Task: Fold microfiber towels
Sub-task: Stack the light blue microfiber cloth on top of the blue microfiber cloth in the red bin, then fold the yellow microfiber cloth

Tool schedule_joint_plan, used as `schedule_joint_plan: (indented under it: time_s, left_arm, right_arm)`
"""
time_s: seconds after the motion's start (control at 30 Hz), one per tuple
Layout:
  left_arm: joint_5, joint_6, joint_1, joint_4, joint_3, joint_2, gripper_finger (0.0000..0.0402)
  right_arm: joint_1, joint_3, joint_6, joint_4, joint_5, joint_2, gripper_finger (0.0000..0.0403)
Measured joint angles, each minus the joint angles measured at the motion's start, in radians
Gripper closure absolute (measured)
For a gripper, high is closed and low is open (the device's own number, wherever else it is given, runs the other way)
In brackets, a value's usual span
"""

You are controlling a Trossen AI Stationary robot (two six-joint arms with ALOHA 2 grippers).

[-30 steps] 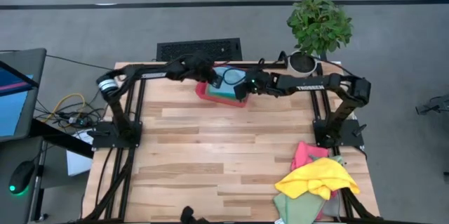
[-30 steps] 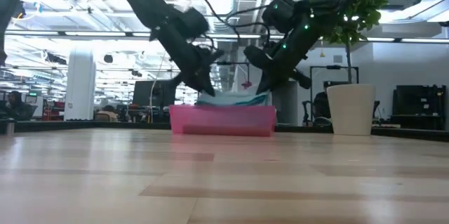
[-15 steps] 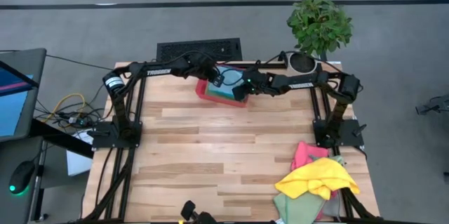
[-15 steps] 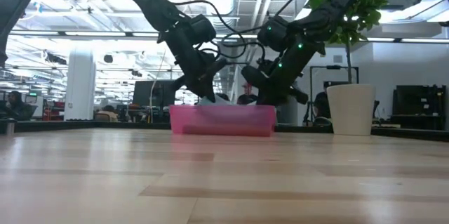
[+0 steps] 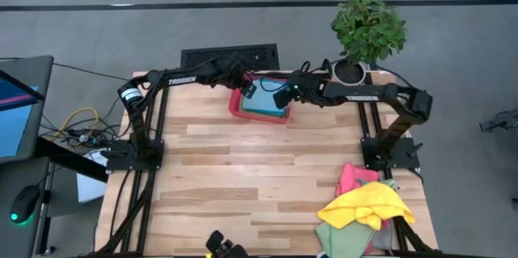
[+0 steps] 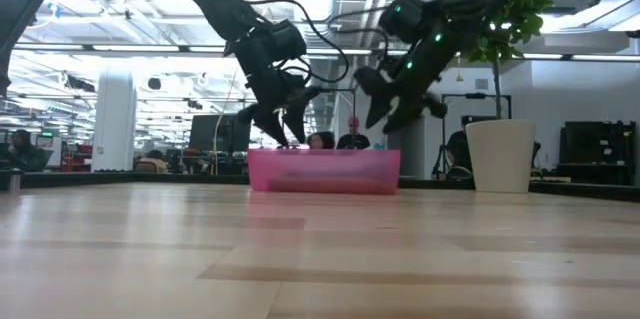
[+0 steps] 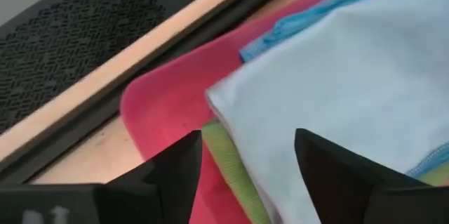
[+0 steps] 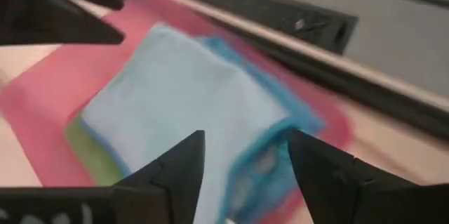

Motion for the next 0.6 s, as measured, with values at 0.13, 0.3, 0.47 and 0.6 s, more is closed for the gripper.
schedule_joint_plan:
  time_s: [0.13,0.3,0.47,0.6]
  left_arm:
    - [0.053,0.024,-0.009,-0.099,0.062,-0.007,0.0177]
    - [0.215,0.063,-0.041,-0.293,0.126,-0.096,0.0183]
    - [0.321,0.085,-0.163,-0.559,0.129,-0.222,0.0184]
    - [0.254,0.056,-0.362,-0.618,0.129,-0.276,0.0184]
  right_arm:
    - [0.009,0.001,-0.027,-0.156,0.015,-0.100,0.0164]
    - [0.098,0.001,0.001,-0.508,-0.055,-0.275,0.0163]
    - [0.345,-0.001,0.230,-0.919,-0.111,-0.453,0.0163]
    - [0.680,-0.040,0.542,-0.972,-0.089,-0.548,0.0163]
